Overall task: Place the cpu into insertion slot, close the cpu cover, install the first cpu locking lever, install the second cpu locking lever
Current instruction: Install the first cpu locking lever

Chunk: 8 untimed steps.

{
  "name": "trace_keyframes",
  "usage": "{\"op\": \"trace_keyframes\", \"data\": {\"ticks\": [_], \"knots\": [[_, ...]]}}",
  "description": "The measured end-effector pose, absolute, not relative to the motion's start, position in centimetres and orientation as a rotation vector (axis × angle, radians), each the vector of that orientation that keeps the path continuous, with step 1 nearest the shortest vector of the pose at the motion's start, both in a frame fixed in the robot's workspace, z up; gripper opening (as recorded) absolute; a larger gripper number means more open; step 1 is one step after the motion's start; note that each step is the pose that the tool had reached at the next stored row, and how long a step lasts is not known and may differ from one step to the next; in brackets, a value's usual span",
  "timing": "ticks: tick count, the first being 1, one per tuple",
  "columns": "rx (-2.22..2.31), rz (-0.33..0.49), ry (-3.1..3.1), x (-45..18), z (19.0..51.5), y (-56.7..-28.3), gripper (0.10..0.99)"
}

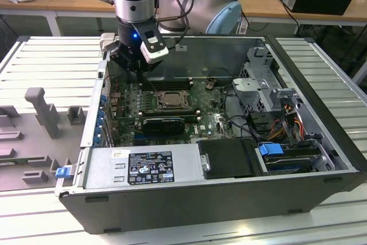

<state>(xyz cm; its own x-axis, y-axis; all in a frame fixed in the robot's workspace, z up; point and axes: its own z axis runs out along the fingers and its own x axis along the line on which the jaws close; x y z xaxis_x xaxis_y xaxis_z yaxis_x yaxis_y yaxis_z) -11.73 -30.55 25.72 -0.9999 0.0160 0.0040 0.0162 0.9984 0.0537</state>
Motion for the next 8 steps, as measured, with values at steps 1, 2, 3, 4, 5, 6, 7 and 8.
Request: {"op": "trace_keyframes", "data": {"ticks": [1,2,3,4,5,6,7,8], "knots": [[-0.025,-0.085,-3.137,-11.7,25.7,-30.3,0.106],[-0.025,-0.085,-3.137,-11.7,25.6,-30.1,0.106],[-0.025,-0.085,-3.137,-11.8,25.6,-29.8,0.106],[-0.025,-0.085,-3.137,-11.8,25.6,-29.6,0.106],[-0.025,-0.085,-3.137,-11.8,25.5,-29.3,0.106],[-0.025,-0.085,-3.137,-11.8,25.5,-29.2,0.106],[-0.025,-0.085,-3.136,-11.7,25.5,-29.1,0.106],[-0.025,-0.085,-3.135,-11.6,25.5,-29.1,0.106]]}}
